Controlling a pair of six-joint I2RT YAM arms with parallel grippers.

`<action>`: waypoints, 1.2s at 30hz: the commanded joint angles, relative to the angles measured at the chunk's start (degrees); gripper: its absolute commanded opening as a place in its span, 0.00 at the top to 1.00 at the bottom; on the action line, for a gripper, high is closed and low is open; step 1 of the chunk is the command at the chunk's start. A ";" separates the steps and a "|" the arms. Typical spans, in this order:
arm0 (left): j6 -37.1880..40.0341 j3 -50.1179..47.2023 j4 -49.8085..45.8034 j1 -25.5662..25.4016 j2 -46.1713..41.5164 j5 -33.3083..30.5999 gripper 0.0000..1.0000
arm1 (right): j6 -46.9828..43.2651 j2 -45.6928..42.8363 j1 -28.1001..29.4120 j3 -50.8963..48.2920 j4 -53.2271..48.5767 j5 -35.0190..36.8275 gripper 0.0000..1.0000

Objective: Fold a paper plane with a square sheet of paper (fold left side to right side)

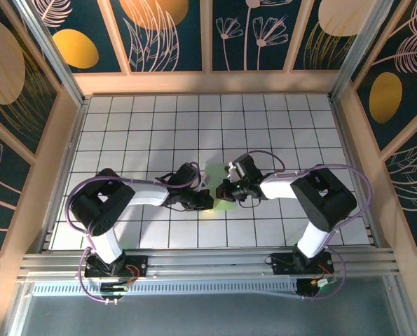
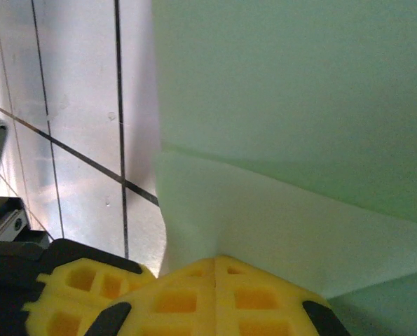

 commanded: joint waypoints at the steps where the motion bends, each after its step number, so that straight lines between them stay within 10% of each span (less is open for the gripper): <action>1: -0.66 -1.50 -6.58 -0.15 0.97 -4.49 1.00 | -1.71 1.25 0.30 0.02 0.72 1.63 1.00; 36: -0.73 -1.96 -6.85 -0.15 1.51 -4.51 1.00 | -8.92 0.21 -15.08 0.78 1.13 -1.32 1.00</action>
